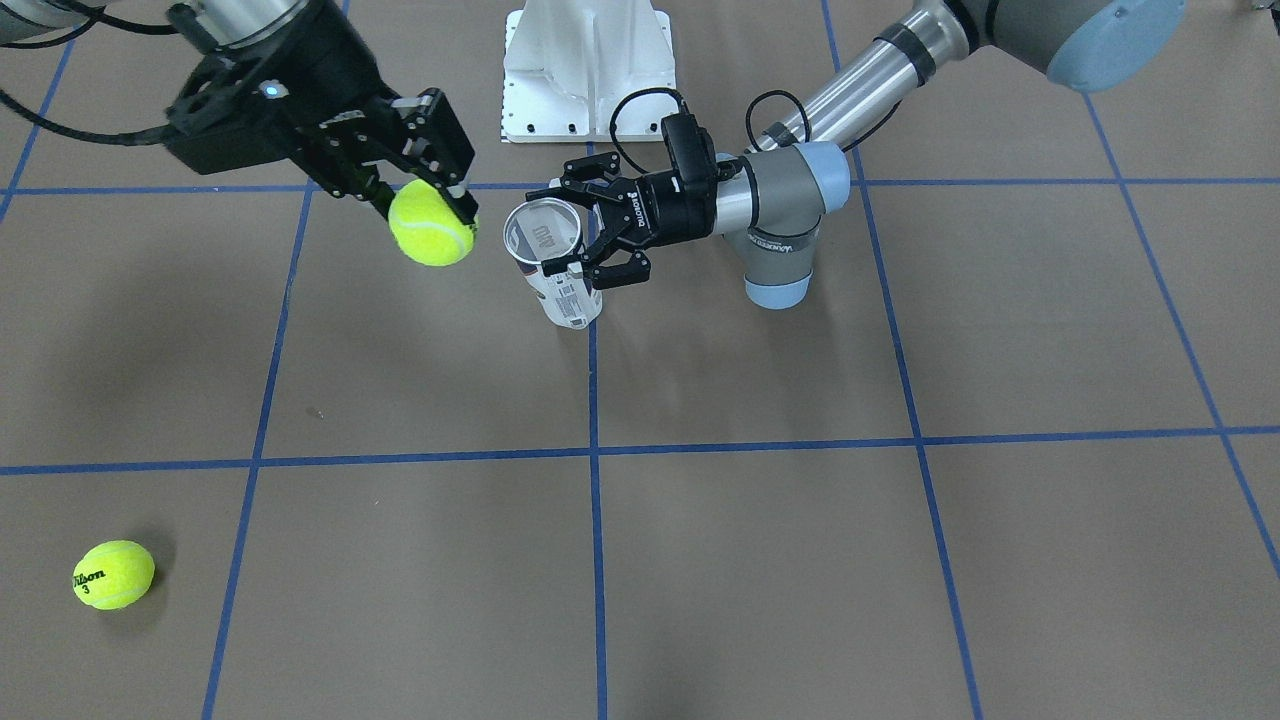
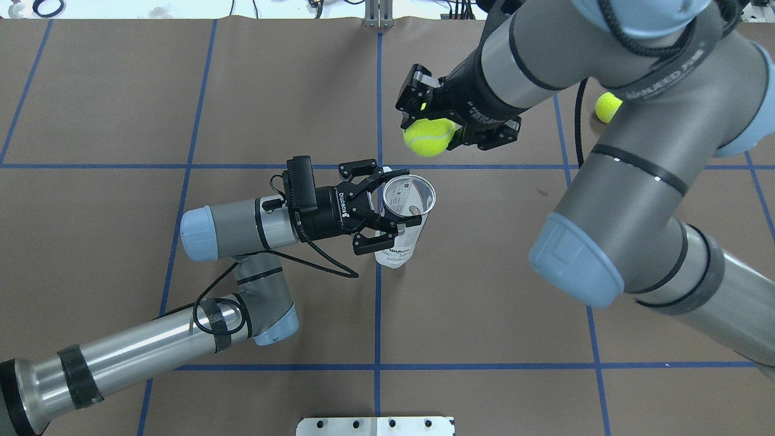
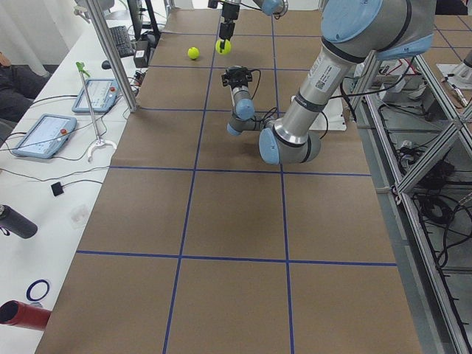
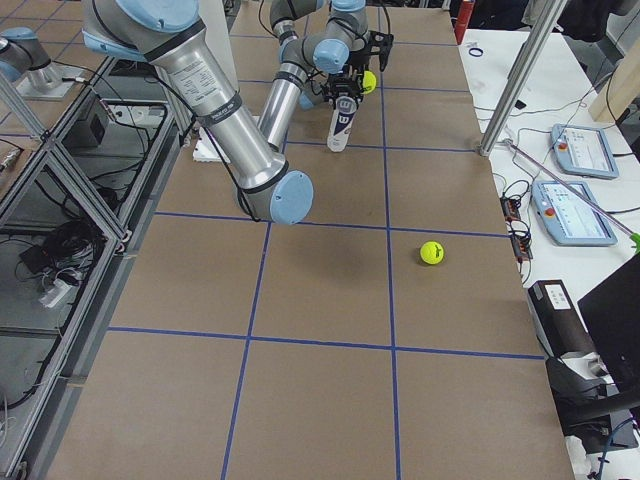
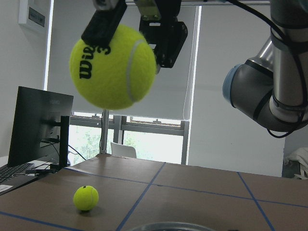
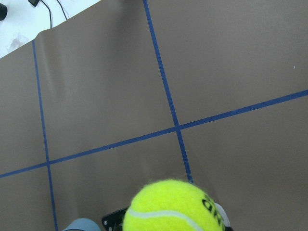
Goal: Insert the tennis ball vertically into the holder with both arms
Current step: 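Carry the ball with the right gripper over the can's opening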
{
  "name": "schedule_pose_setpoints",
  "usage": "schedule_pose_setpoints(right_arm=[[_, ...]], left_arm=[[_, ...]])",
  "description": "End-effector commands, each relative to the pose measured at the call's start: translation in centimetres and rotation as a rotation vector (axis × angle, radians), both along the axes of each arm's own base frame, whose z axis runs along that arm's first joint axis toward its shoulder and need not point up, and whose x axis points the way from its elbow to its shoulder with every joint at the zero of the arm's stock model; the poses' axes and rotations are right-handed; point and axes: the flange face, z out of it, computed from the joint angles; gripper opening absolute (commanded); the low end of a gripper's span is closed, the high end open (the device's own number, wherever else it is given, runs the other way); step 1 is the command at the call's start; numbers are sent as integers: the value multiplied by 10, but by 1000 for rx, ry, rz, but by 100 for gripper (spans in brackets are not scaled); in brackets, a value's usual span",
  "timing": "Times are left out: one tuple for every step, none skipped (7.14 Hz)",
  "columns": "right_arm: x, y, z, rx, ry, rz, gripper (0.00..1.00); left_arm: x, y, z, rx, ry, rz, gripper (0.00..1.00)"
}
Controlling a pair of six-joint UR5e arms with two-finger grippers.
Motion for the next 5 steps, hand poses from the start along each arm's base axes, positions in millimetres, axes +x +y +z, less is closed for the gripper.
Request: schedule_pose_setpoints(right_arm=[[-34, 22, 3, -4, 50, 5, 18], [-41, 27, 7, -4, 67, 4, 27], [-52, 35, 11, 7, 81, 6, 36], [-55, 37, 12, 9, 85, 5, 41], [-56, 38, 14, 8, 88, 3, 45]], left_arm=[[1, 1, -1, 0, 0, 2, 78], [1, 1, -1, 0, -1, 2, 78], [1, 2, 0, -1, -2, 3, 78], [2, 2, 0, -1, -2, 3, 78], [2, 2, -1, 0, -1, 3, 78]])
